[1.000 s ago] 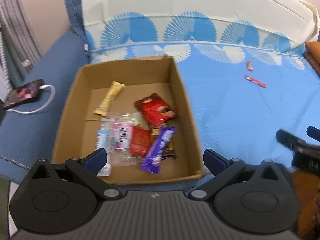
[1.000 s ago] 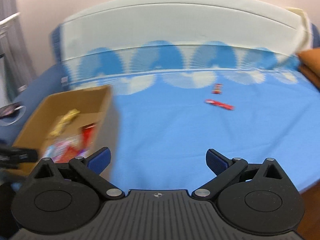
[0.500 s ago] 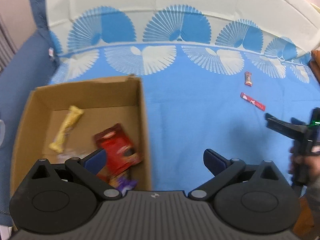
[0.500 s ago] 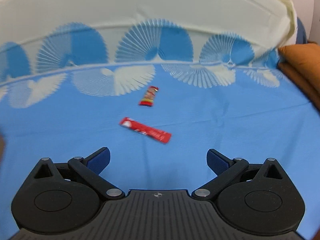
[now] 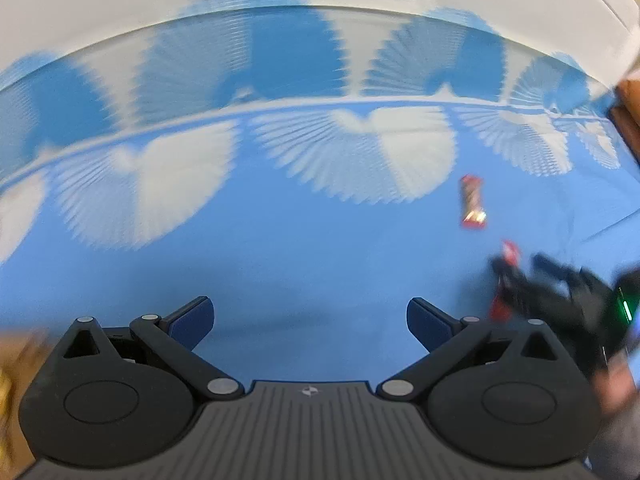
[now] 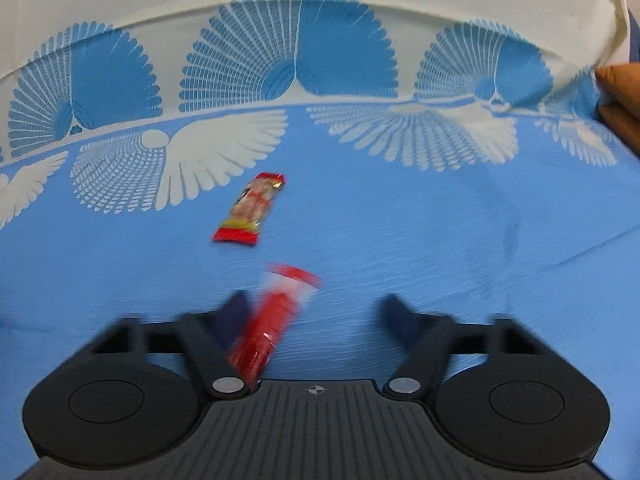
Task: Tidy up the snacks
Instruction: 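Grasp the red-capped candy with left tool while right tool grasps the red stick, then carry the red-capped candy and red stick over the box with both tools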
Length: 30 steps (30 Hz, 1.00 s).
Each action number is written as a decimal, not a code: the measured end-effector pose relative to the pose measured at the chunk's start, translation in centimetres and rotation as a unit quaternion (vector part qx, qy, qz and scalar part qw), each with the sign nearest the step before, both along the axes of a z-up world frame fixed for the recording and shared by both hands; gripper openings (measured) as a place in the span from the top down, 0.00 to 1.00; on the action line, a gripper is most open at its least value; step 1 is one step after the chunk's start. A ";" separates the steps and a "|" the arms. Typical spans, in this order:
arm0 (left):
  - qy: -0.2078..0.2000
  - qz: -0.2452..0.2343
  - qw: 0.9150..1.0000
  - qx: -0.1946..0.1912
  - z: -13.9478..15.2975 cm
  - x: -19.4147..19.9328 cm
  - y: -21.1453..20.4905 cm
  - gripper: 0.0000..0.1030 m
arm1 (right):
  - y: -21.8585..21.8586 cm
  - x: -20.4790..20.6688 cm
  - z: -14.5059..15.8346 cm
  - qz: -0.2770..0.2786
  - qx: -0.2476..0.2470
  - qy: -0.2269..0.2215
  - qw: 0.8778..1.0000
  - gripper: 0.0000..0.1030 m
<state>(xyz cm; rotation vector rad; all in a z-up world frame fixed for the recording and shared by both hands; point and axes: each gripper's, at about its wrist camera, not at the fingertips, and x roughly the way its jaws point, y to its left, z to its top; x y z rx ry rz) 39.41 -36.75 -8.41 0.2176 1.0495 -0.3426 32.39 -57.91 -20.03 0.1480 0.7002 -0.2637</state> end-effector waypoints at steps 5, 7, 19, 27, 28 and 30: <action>-0.006 -0.089 0.996 -0.026 -3.2 4.5 -7.2 0.00 | -1.7 -1.6 0.4 -0.011 0.013 0.010 1.000 0.34; 0.006 -0.115 0.993 -0.035 -4.8 5.7 -10.5 0.00 | -1.9 -1.9 0.2 -0.023 0.006 0.017 1.000 0.20; 0.007 -0.185 0.981 0.050 -10.3 5.4 -16.1 0.79 | 0.9 -3.2 -0.3 -0.049 -0.027 -0.024 0.998 0.82; -0.019 -0.167 0.985 0.050 -4.8 0.0 -9.0 0.79 | 2.0 -8.3 5.7 -0.076 0.026 -0.076 0.994 0.84; -0.024 -0.167 0.984 0.053 -3.8 -1.2 -7.7 0.79 | 2.5 -9.6 6.6 -0.073 0.031 -0.079 0.994 0.84; -0.033 -0.170 0.983 0.058 -1.5 -3.5 -5.2 0.79 | 4.0 -12.3 8.3 -0.068 0.036 -0.084 0.993 0.84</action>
